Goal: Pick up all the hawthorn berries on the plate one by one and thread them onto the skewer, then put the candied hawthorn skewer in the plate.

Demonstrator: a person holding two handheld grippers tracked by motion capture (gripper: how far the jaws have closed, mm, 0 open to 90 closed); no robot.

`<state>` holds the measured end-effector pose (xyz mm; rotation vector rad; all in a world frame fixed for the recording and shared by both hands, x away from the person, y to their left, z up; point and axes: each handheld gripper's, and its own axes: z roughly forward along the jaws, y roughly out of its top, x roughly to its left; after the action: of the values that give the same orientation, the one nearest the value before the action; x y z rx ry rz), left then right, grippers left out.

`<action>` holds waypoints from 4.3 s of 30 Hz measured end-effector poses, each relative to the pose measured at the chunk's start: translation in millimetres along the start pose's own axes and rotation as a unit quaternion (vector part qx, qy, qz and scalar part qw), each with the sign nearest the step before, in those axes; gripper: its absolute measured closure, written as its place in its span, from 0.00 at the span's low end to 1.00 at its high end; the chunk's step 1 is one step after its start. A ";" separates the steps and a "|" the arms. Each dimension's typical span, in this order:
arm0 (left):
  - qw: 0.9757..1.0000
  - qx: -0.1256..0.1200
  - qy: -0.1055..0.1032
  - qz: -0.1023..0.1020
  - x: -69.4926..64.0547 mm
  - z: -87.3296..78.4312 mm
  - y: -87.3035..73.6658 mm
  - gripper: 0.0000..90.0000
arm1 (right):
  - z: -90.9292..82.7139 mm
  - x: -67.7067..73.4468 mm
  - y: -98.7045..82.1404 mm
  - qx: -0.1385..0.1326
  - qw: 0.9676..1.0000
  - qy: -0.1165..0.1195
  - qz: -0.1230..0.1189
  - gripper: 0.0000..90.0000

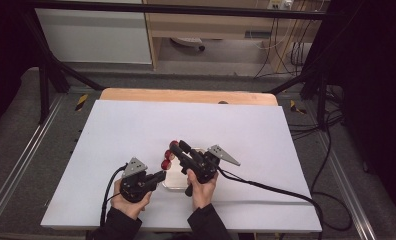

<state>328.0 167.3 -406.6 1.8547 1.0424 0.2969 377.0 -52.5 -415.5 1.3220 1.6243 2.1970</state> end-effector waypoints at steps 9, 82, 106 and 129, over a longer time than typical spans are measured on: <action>1.000 0.006 0.008 0.005 5.5 2.0 -1.5 0.99 | -13.1 -7.0 24.5 0.117 0.988 -0.036 -0.090 0.27; 0.980 0.192 0.022 0.046 0.9 84.6 32.2 0.98 | -156.9 -107.4 43.0 0.332 0.912 -0.106 -0.217 0.01; 0.975 0.213 0.041 0.051 -3.4 90.1 27.0 0.94 | -157.1 -107.1 43.0 0.331 0.912 -0.110 -0.218 0.01; 0.982 0.103 -0.028 0.153 22.6 31.3 23.4 0.24 | -156.8 -107.2 43.3 0.327 0.912 -0.113 -0.220 0.01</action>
<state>372.7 160.9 -408.4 2.2020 0.7697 0.3243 352.4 -242.8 -449.3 1.1028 2.3692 1.2342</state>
